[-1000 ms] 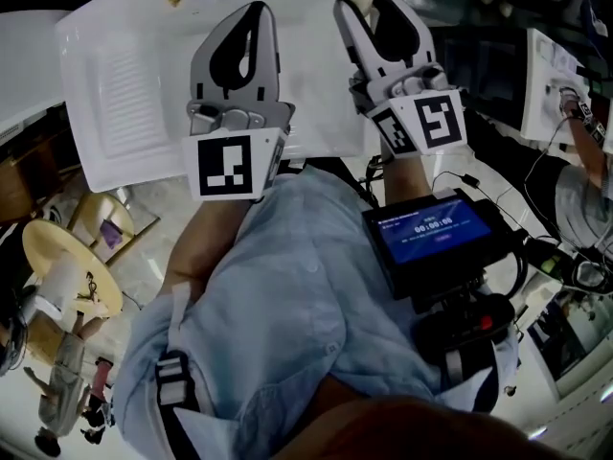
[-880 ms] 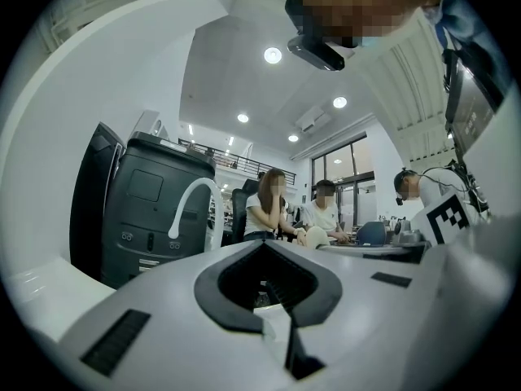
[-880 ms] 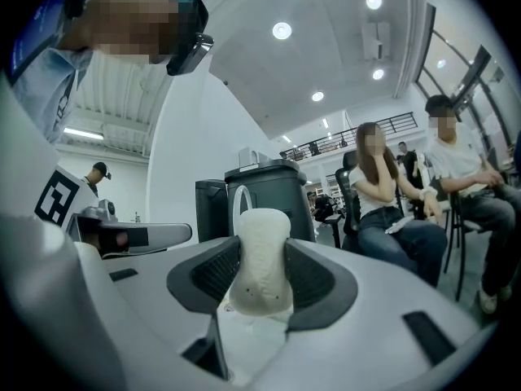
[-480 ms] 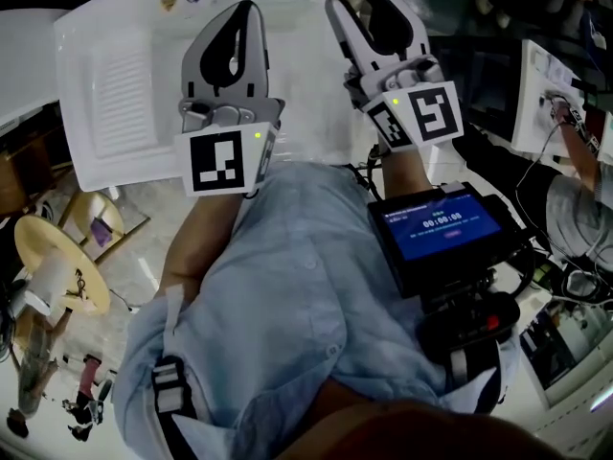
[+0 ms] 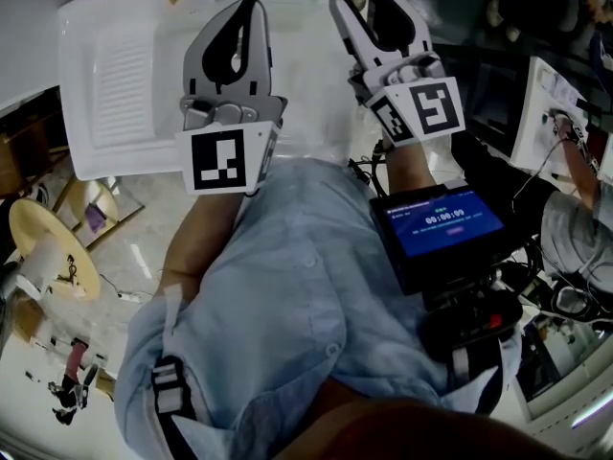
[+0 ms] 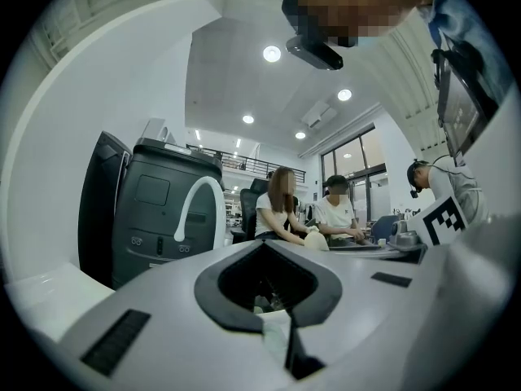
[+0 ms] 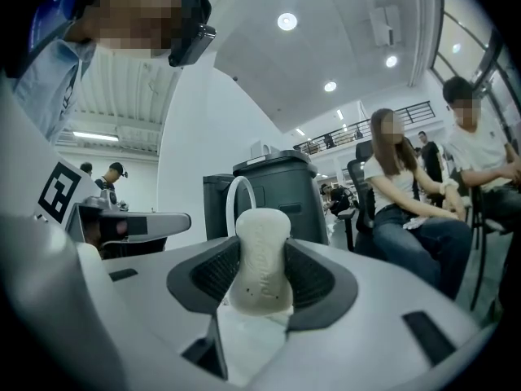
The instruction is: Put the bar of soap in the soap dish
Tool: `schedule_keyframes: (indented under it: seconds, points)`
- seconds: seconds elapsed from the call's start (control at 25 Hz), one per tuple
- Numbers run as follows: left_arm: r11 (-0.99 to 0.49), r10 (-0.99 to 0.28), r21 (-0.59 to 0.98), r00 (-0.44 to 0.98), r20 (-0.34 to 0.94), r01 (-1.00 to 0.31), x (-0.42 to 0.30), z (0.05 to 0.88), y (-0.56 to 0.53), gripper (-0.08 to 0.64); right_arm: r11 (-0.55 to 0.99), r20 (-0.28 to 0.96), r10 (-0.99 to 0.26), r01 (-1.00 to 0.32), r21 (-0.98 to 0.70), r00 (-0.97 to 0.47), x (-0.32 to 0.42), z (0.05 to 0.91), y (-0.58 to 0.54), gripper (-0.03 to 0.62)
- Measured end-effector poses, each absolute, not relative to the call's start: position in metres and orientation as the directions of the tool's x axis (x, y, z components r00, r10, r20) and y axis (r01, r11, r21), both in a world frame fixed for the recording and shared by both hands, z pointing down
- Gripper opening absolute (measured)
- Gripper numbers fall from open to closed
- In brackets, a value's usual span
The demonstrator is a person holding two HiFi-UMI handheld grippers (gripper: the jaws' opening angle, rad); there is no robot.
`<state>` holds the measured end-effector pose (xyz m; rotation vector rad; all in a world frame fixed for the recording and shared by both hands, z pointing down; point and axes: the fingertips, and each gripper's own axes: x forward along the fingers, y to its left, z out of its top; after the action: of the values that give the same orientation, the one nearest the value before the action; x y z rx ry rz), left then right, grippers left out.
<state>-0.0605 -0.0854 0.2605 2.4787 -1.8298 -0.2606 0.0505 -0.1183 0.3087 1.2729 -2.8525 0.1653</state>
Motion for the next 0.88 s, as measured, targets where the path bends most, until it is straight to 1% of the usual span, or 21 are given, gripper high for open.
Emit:
schedule_keyframes:
  seconds: [0.2,0.52,0.68,0.88]
  points:
    - [-0.277,-0.96,0.148,0.268,-0.075,-0.949,-0.064,0.267,-0.08,0.008,0.677,0.067,-0.726,-0.729,-0.105,-0.684,0.046,0.312,-0.116,0.187]
    - [-0.261,-0.964,0.142,0.251,-0.082,-0.955,-0.066,0.265,-0.077,0.008,0.696,0.088,-0.706,-0.712,-0.093,-0.702,0.042,0.319,-0.116,0.187]
    - [-0.25,-0.968,0.148,0.244,-0.057,-0.957,-0.066,0.27,-0.075,0.008,0.701,0.099,-0.7,-0.707,-0.094,-0.708,0.041,0.323,-0.116,0.187]
    - [-0.247,-0.969,0.146,0.241,-0.06,-0.958,-0.067,0.268,-0.074,0.008,0.705,0.099,-0.695,-0.702,-0.097,-0.712,0.04,0.324,-0.116,0.187]
